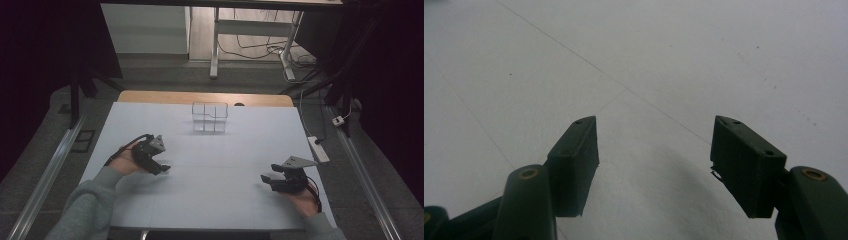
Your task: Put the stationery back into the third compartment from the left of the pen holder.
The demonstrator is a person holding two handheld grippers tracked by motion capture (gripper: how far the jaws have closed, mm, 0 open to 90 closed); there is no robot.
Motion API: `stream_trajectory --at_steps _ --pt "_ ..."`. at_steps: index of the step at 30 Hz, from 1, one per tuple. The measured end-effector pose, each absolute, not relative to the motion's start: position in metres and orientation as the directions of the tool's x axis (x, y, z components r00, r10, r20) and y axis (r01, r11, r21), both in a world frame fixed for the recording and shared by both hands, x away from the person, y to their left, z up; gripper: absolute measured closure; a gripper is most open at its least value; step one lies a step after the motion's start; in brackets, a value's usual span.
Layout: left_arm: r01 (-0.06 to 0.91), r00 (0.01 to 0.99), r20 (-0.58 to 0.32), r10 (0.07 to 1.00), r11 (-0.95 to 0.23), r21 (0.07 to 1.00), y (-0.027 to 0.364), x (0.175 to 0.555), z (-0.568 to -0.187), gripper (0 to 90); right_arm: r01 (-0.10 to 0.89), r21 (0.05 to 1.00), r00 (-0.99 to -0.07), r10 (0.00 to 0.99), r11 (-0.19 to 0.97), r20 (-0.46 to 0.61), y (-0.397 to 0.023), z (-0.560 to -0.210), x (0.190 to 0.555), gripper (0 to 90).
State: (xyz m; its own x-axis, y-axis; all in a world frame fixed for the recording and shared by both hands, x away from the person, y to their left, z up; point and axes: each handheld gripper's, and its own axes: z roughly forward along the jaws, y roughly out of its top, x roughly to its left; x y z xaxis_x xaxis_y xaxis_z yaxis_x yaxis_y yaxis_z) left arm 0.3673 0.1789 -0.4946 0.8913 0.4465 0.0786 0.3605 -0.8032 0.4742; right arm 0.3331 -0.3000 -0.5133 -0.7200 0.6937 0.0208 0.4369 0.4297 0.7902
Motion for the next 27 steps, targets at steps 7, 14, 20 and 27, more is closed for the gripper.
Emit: stream_trajectory --at_steps 7,14,20,27 --pt "0.362 0.899 0.066 0.433 -0.818 0.447 0.176 0.373 -0.500 27.3 0.439 0.786 -0.719 0.694 0.436 0.016 -0.299 -0.514 0.333 34.8" --pt "0.350 0.910 0.055 0.410 -0.834 0.426 0.177 0.375 -0.502 29.7 0.438 0.781 -0.724 0.689 0.446 0.012 -0.299 -0.514 0.333 34.7" --pt "0.328 0.925 0.045 0.376 -0.853 0.405 0.174 0.373 -0.505 32.7 0.439 0.779 -0.728 0.685 0.448 0.016 -0.299 -0.515 0.334 34.8" --pt "0.286 0.941 0.067 0.331 -0.886 0.366 0.168 0.372 -0.511 45.8 0.439 0.779 -0.728 0.685 0.448 0.016 -0.298 -0.515 0.334 34.8"
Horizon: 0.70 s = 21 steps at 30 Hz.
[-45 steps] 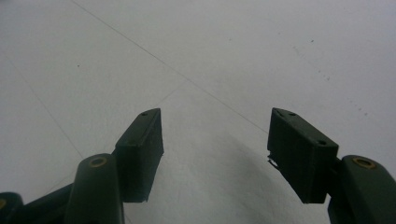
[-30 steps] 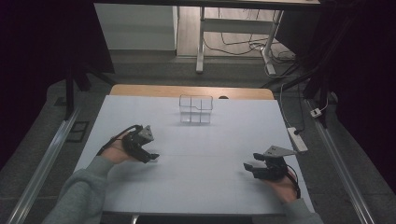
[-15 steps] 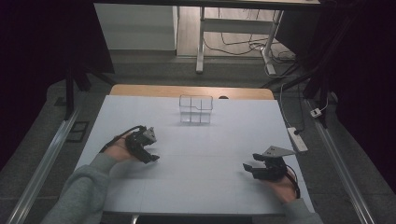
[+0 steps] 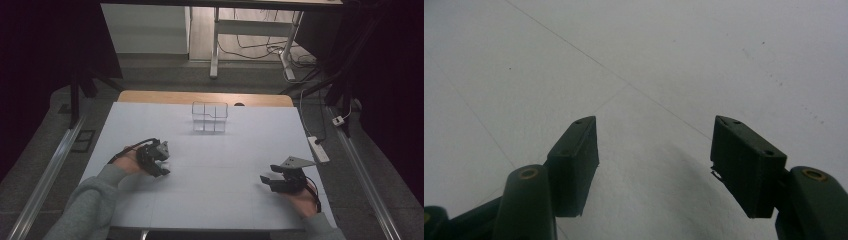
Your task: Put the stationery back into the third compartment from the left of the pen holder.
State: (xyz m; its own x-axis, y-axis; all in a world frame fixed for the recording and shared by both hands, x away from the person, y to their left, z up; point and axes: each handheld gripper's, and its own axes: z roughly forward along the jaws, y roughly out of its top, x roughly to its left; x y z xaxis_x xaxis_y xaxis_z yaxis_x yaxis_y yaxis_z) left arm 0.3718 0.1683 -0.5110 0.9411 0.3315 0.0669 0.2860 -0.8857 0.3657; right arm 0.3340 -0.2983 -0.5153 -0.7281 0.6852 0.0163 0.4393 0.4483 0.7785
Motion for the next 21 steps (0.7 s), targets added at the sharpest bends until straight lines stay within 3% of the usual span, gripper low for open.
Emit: stream_trajectory --at_steps 6,21 --pt "0.255 0.954 0.058 0.293 -0.899 0.357 0.1669 0.3709 -0.5118 59.9 0.439 0.778 -0.728 0.685 0.450 0.015 -0.2985 -0.5153 0.3339 34.8" --pt "0.268 0.948 0.065 0.311 -0.891 0.367 0.1723 0.3717 -0.5106 64.7 0.438 0.776 -0.728 0.686 0.453 0.011 -0.2982 -0.5149 0.3334 34.7"
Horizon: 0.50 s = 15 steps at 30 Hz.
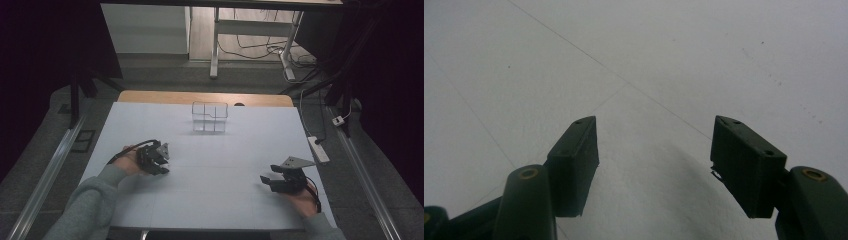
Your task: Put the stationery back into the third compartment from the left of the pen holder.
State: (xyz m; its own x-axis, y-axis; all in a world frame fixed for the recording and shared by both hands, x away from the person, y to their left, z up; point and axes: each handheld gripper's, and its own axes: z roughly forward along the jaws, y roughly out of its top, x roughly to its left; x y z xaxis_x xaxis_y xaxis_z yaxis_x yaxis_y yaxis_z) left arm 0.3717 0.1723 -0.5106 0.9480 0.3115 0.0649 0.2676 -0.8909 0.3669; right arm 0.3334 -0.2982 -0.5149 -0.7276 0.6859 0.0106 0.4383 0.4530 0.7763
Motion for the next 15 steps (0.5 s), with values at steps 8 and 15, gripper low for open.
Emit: stream_trajectory --at_steps 8,15 --pt "0.292 0.924 0.086 0.374 -0.831 0.473 0.183 0.372 -0.493 64.8 0.435 0.781 -0.725 0.688 0.447 0.010 -0.299 -0.514 0.334 34.8" --pt "0.313 0.901 0.079 0.427 -0.766 0.561 0.188 0.369 -0.481 64.8 0.434 0.783 -0.723 0.691 0.445 0.008 -0.299 -0.514 0.333 34.8"
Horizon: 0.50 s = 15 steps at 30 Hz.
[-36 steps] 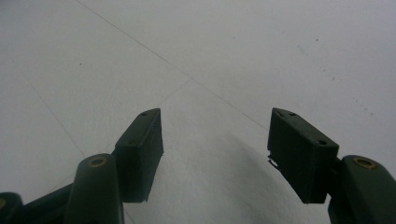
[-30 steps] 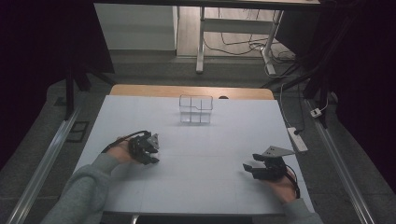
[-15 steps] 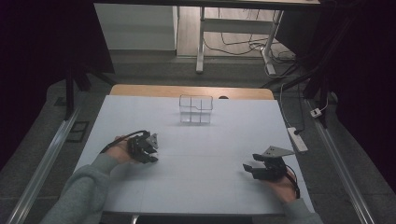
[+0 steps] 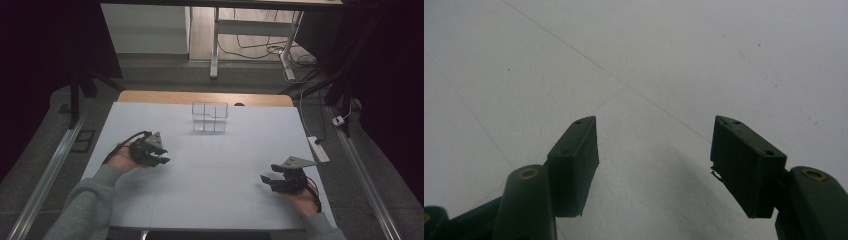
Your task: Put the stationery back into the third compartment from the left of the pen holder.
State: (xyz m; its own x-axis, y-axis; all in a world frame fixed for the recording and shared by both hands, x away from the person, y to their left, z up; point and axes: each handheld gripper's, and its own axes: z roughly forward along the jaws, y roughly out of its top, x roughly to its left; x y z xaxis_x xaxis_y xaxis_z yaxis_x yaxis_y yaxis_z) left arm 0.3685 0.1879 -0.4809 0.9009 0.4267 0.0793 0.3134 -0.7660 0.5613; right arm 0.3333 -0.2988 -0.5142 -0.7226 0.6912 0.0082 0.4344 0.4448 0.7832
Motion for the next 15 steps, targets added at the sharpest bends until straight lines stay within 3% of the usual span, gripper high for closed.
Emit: stream_trajectory --at_steps 15 --pt "0.355 0.846 0.039 0.531 -0.617 0.702 0.1916 0.3670 -0.4709 64.7 0.436 0.784 -0.719 0.695 0.442 0.008 -0.3006 -0.5123 0.3330 34.7"
